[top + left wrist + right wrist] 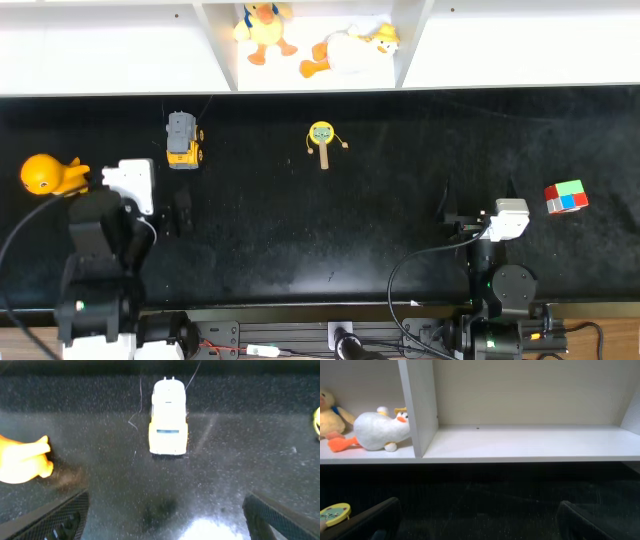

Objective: Store Toys

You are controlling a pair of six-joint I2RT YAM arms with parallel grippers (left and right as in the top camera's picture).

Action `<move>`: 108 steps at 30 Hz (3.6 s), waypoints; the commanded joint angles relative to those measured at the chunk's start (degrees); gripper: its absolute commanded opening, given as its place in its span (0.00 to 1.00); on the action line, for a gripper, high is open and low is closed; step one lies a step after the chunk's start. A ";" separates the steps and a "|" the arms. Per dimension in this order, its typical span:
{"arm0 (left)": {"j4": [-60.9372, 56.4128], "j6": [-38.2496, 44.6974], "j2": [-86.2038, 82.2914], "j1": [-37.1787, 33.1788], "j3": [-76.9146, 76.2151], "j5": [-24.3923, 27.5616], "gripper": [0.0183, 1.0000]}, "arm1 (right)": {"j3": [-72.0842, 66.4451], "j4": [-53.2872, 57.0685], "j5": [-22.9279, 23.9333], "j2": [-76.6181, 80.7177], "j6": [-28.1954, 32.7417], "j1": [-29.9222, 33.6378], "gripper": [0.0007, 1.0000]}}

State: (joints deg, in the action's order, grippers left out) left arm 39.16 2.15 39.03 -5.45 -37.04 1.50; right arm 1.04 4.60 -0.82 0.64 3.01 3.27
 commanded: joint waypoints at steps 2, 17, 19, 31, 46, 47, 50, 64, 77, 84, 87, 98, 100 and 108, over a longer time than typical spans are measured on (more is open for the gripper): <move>-4.79 3.87 4.57 -1.70 -1.46 3.61 1.00 | -0.76 -0.22 0.44 -0.39 -0.26 -0.24 1.00; -0.15 10.16 6.84 -9.70 -7.96 4.66 0.99 | -0.76 -0.22 0.44 -0.39 -0.26 -0.24 1.00; 1.25 11.58 7.98 -13.09 -9.92 5.14 0.99 | -0.76 -0.22 0.44 -0.39 -0.26 -0.24 1.00; 1.25 20.79 18.25 -41.59 -15.19 18.67 0.99 | -0.76 -0.22 0.44 -0.39 -0.26 -0.24 1.00; -8.85 37.27 35.19 -49.51 -17.40 19.50 1.00 | -0.76 -0.22 0.44 -0.39 -0.26 -0.24 0.99; -10.25 37.22 36.33 -49.11 -17.40 19.52 1.00 | -0.76 -0.22 0.44 -0.39 -0.26 -0.24 0.99; -12.35 37.09 38.10 -47.63 -17.40 20.39 1.00 | -0.76 -0.22 0.44 -0.39 -0.26 -0.24 0.99; -13.25 37.03 42.36 -45.79 -17.40 20.98 1.00 | -0.76 -0.22 0.44 -0.39 -0.26 -0.24 1.00; -19.21 36.61 45.16 -45.79 -17.40 21.00 0.57 | -0.76 -0.22 0.44 -0.39 -0.26 -0.24 1.00; -19.15 33.00 45.13 -45.79 -17.40 21.59 0.02 | -0.76 -0.22 0.44 -0.39 -0.26 -0.24 1.00; -18.73 27.15 44.61 -45.79 -17.40 21.62 0.02 | -0.76 -0.22 0.44 -0.39 -0.26 -0.24 1.00; -7.58 16.81 32.33 -34.18 -22.58 4.72 0.02 | -0.76 -0.22 0.44 -0.39 -0.26 -0.24 1.00; -7.39 14.97 32.54 -30.56 -25.20 3.82 0.02 | -0.76 -0.22 0.44 -0.39 -0.26 -0.24 1.00; -11.56 9.44 39.01 -23.02 -34.16 -4.20 0.02 | -0.76 -0.22 0.44 -0.39 -0.26 -0.24 0.99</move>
State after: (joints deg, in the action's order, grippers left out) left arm 28.38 15.27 74.56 -29.85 -66.85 2.33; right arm 1.04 4.60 -0.80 0.64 3.01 3.29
